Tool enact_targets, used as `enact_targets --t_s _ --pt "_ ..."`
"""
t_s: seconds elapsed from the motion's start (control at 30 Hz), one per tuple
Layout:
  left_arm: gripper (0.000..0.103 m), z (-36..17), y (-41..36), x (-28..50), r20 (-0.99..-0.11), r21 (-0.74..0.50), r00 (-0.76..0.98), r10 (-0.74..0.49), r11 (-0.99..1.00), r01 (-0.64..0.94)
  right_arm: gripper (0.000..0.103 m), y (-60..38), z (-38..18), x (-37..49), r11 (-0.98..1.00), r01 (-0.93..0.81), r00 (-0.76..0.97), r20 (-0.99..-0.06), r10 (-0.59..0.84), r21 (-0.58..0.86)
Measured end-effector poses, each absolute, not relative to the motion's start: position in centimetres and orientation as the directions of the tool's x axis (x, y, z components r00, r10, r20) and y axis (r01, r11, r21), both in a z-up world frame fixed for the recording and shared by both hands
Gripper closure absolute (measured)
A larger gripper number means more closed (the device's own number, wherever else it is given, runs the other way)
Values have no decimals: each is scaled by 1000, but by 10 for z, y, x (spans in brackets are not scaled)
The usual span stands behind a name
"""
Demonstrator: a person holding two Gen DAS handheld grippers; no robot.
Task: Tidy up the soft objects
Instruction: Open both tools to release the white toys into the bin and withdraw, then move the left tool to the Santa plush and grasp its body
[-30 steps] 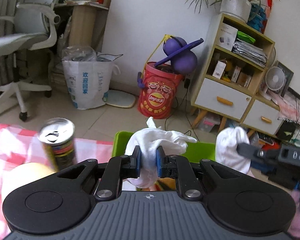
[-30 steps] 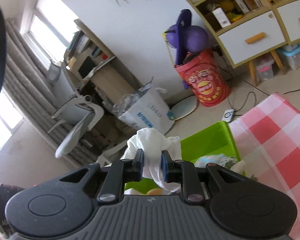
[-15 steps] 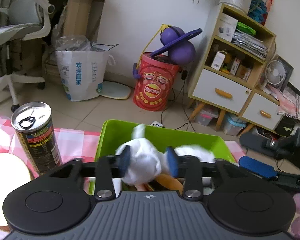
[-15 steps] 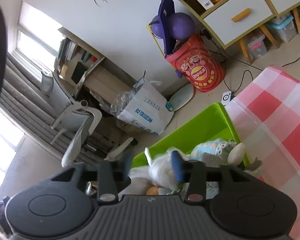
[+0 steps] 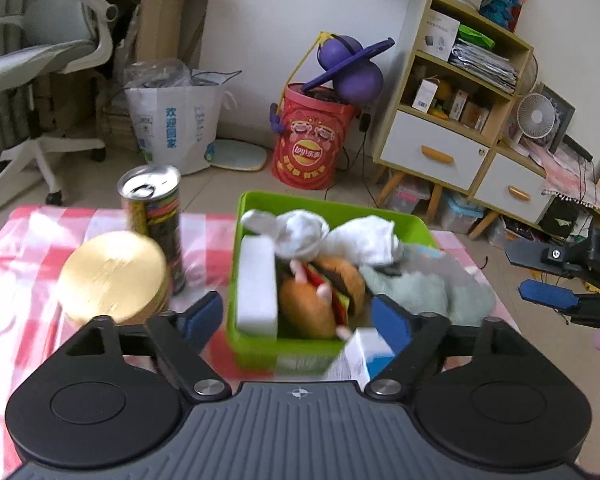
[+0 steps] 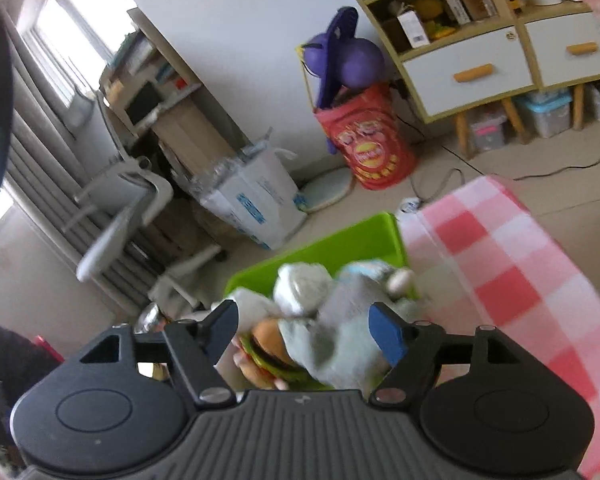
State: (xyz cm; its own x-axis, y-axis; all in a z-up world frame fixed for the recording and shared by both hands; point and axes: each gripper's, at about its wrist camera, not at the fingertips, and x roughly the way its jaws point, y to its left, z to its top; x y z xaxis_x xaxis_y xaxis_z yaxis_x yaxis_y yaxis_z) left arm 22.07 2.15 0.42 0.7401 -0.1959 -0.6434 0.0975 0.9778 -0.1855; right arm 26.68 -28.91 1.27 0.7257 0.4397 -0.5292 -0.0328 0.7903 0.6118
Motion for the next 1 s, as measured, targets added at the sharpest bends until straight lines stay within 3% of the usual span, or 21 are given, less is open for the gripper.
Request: enact_targets --t_s 0.37,0.83,1.0 --pt "11 -1 48 167 -688 -220 711 -148 975 -10 39 -301 23 210 834 -5 694 -598 400 551" --pt "7 -25 52 117 -694 -260 703 -156 965 -42 34 -312 -8 160 843 35 657 -648 386 537" --pt "6 -38 36 114 -713 -253 682 -166 967 -30 34 -319 -23 162 821 127 588 -709 389 556"
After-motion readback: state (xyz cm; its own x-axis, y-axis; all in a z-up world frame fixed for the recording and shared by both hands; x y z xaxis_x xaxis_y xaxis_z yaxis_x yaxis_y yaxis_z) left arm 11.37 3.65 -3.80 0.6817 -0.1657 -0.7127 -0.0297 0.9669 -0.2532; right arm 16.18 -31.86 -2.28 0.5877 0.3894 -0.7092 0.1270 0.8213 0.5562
